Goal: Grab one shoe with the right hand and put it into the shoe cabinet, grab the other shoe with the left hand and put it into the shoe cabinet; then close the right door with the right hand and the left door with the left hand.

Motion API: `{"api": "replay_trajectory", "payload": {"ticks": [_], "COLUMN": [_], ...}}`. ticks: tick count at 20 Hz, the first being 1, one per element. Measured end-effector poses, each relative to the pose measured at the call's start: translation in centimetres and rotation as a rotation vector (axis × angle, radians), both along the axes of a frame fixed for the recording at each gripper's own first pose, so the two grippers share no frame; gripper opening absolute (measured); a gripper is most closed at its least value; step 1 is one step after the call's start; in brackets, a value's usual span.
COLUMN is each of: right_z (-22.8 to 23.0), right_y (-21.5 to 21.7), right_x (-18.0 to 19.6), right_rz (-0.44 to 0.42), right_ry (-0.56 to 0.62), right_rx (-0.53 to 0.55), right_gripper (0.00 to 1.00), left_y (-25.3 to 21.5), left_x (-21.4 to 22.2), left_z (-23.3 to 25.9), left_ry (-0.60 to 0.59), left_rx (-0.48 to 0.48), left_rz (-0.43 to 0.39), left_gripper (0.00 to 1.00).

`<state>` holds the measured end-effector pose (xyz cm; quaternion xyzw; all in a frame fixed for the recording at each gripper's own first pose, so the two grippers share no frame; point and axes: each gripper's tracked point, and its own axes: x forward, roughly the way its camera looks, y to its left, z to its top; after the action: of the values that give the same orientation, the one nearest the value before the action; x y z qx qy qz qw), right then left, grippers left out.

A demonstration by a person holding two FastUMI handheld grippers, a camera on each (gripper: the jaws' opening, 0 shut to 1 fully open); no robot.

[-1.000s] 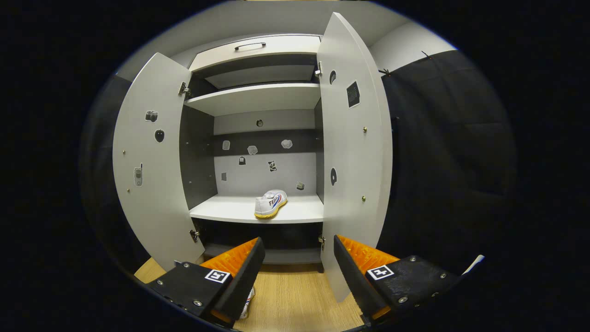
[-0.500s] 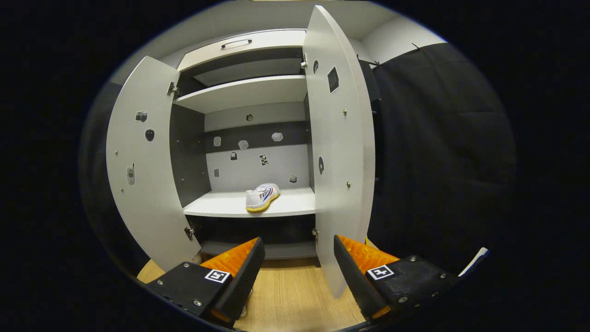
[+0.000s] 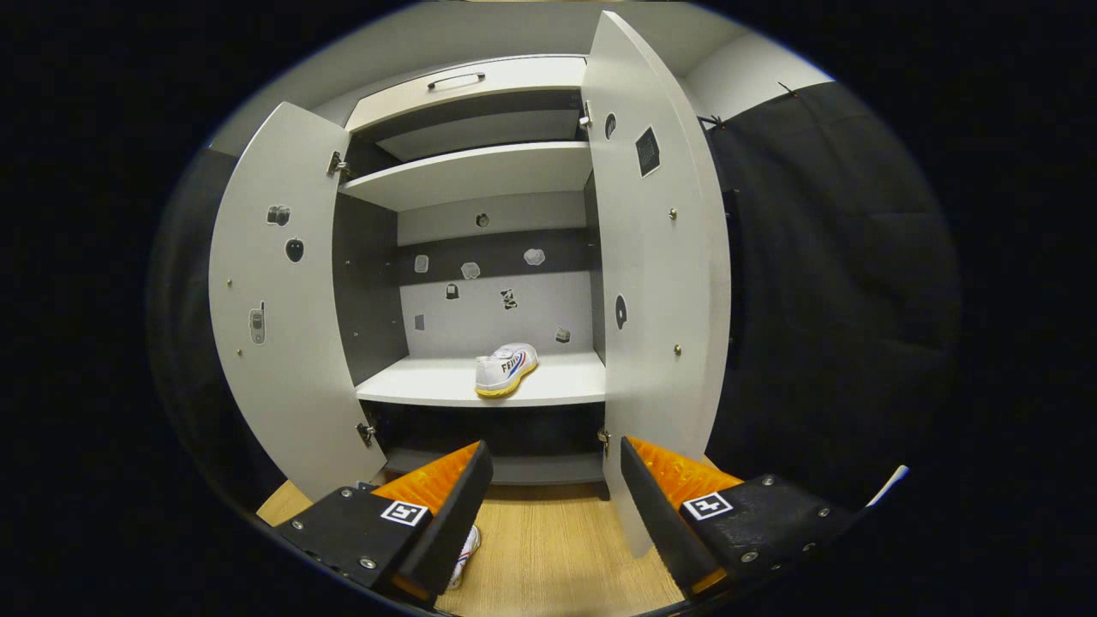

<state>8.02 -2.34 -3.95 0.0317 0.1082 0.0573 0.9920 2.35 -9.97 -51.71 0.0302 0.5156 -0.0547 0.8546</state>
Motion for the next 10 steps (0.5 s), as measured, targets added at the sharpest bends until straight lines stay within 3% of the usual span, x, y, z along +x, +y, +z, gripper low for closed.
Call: {"api": "replay_trajectory", "payload": {"ticks": [5, 10], "right_z": [0.8, 1.3], "right_y": [1.3, 2.7], "right_x": [0.0, -0.3], "right_rz": [0.028, 0.059], "right_ry": [-0.024, -0.044], "right_rx": [-0.002, -0.006], "right_gripper": [0.93, 0.93], "left_y": [0.2, 1.1], "left_x": [0.6, 2.3], "left_z": [2.7, 7.9], "left_ry": [0.037, -0.025], "left_rx": [-0.076, -0.115], "left_rz": [0.048, 0.069], "left_gripper": [0.06, 0.06]}}
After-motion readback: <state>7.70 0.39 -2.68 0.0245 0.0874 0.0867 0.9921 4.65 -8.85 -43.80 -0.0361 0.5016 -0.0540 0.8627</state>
